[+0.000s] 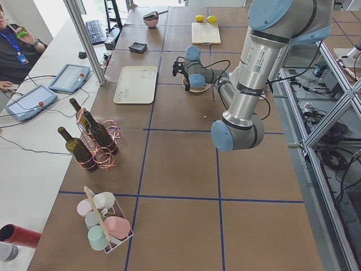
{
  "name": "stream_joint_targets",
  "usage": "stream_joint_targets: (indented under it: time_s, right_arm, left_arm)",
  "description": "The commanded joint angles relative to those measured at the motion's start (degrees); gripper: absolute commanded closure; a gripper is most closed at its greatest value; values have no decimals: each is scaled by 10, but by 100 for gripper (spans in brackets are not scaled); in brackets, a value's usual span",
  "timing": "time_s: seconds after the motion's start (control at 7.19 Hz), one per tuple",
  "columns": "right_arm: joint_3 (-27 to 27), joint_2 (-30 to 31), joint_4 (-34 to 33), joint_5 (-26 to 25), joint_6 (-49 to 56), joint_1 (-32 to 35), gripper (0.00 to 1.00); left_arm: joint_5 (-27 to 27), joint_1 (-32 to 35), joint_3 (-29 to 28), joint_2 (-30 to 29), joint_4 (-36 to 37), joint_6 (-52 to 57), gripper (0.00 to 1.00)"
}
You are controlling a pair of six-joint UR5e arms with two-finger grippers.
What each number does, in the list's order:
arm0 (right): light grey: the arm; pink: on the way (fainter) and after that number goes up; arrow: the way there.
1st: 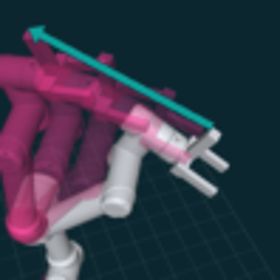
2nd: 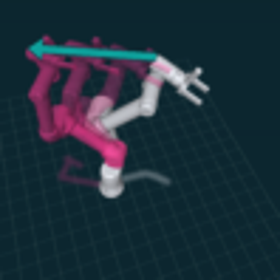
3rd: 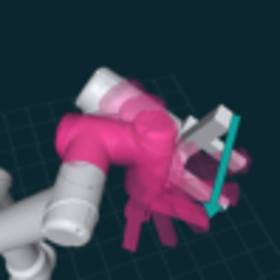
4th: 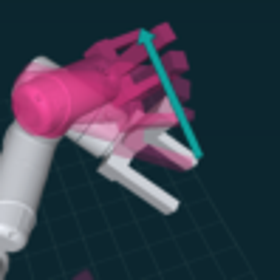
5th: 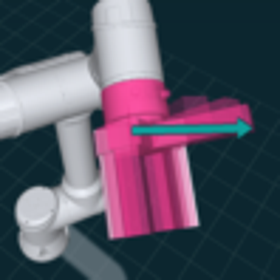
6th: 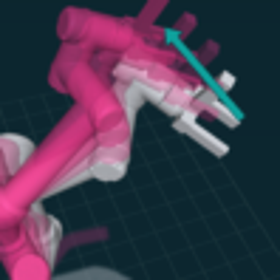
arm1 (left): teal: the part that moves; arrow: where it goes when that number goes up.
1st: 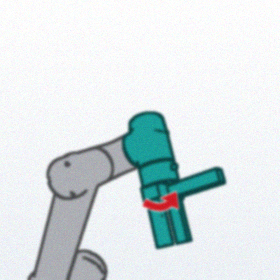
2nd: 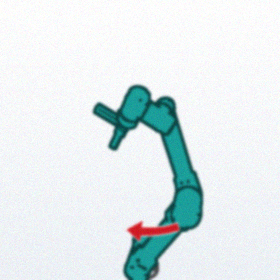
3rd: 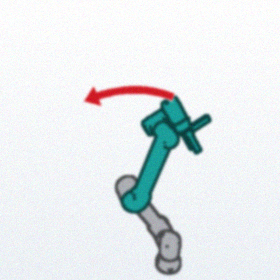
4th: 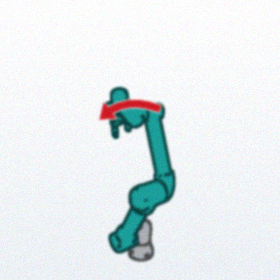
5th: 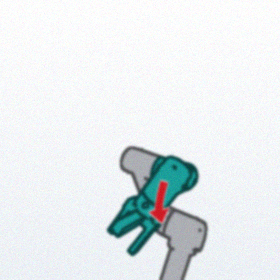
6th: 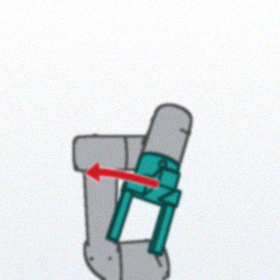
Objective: Make sandwich and place on tray
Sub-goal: 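Reach the left gripper to the plate rim nearest it and grasp it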
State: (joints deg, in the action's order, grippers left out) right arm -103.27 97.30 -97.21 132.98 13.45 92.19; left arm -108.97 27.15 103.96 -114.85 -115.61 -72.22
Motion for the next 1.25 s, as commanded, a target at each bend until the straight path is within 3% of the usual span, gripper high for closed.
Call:
stream_joint_targets:
  time_s: [0.0, 0.14, 0.28, 1.11]
  right_arm:
    - [0, 0, 0, 1, 0, 0, 0]
    - [0, 0, 0, 1, 0, 0, 0]
    - [0, 0, 0, 1, 0, 0, 0]
    - [1, 0, 0, 0, 1, 0, 0]
  left_arm:
    - [28, -34, -30, -1, -32, -18, 21]
    - [28, -35, -34, -1, -32, -17, 40]
    - [28, -36, -38, -1, -34, -13, 49]
    - [27, -49, -53, -9, -44, -26, 71]
